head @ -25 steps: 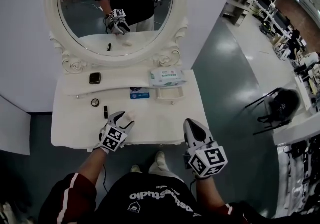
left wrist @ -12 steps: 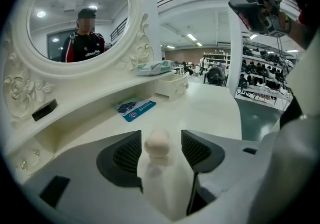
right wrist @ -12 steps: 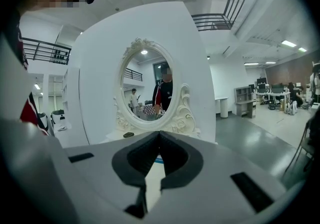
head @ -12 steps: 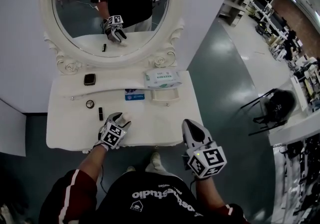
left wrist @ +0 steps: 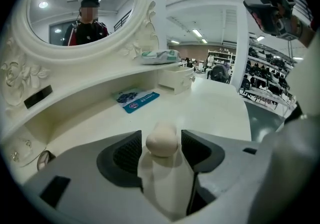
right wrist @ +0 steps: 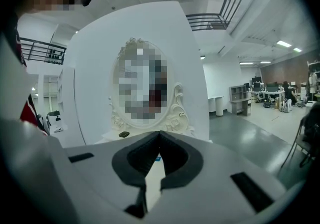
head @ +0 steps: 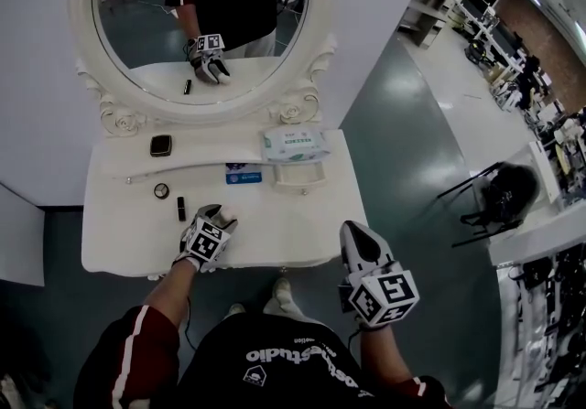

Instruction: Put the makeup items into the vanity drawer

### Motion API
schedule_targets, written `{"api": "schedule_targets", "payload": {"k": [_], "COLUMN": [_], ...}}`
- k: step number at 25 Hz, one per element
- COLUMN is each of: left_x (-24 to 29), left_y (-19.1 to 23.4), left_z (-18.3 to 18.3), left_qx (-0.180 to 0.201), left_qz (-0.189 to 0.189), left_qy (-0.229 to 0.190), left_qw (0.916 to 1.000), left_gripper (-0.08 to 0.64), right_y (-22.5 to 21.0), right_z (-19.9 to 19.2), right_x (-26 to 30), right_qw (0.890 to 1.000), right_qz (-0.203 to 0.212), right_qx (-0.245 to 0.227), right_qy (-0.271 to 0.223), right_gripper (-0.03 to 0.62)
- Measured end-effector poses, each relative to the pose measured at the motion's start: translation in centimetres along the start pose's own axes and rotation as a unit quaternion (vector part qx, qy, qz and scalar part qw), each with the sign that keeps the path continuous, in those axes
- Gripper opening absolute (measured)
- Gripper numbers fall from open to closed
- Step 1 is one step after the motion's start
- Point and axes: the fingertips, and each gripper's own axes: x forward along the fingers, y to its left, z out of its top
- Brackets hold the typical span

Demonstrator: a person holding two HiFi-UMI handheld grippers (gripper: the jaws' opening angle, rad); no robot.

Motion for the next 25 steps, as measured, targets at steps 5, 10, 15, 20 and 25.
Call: {"api": "schedule_targets", "payload": {"k": [5,10,15,20,25], "left_x": [0.1,-0.2,-0.1,-0.5,-1.4], "left_y": [0.5,0.3,0.2,0.1,0.0], "left_z": [0.0,0.1,0.0,0.1,0.8], "left_qx": [-0.004,-0.002,-0.006,-0.013,-0.015], "left_qz": [0.011,0.010,0.008,0.008,0.013], "left_qy": [0.007,0.016,0.018,0.016,0.007], "left_qw": [0.9999,0.9998,0.9998,0.9997,0.9998], "left_gripper": [0.238,0.183,0.167,0.158,0.155], "right_y": [-0.2,-0.4,-0.2,0.0,0.6], "right_z": [-0.3,-0.5,-0.6,-0.5,-0.4], "right_x": [-0.2,-0.6,-0.7,-0.9,-0.3], "right_qw": [1.000,1.000,1.000,1.000,1.000], "right_qz": [-0.003,-0.006,-0.005,-0.002,0.009], "right_qx": [0.003,0.008,0.007,0.004,0.002], "right_qy": [0.003,0.004,0.004,0.002,0.001], "right_gripper": [0.003,0.003,0.003,0.003,0.003]}}
